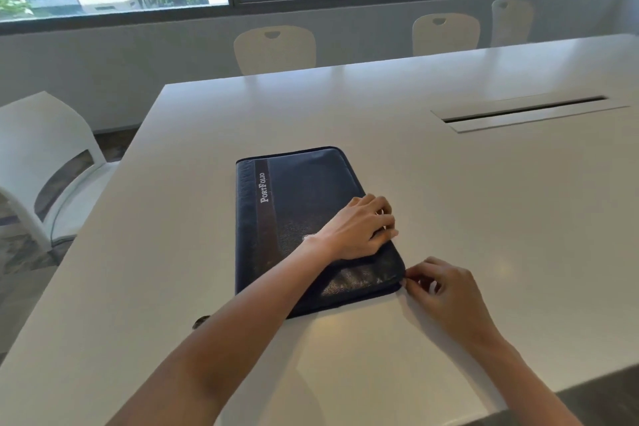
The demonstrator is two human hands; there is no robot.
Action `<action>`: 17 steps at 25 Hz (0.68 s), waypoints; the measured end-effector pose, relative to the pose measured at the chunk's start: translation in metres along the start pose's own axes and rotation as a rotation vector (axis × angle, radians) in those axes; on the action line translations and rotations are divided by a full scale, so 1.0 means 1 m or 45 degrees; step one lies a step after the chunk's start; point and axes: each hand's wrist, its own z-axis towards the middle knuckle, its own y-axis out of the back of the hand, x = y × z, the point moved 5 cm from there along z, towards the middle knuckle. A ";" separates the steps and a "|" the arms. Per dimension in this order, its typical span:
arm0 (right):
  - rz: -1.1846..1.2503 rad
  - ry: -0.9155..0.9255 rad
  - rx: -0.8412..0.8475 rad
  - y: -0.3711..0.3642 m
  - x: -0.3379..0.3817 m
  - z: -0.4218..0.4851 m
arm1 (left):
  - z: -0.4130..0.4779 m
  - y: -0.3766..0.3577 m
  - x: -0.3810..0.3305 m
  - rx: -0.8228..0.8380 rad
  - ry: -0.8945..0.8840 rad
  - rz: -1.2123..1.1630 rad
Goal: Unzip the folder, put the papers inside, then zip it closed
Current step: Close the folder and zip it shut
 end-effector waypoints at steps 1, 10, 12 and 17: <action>0.008 0.007 0.009 -0.001 -0.002 0.001 | 0.003 -0.002 0.002 -0.028 -0.017 -0.022; 0.002 0.133 0.062 -0.001 -0.021 0.072 | 0.010 -0.003 0.007 -0.187 -0.013 -0.278; -0.003 0.175 0.102 -0.011 -0.023 0.099 | 0.009 -0.004 0.007 -0.173 -0.010 -0.295; -0.015 0.219 0.176 -0.041 -0.030 0.176 | 0.010 -0.002 0.007 -0.152 0.003 -0.344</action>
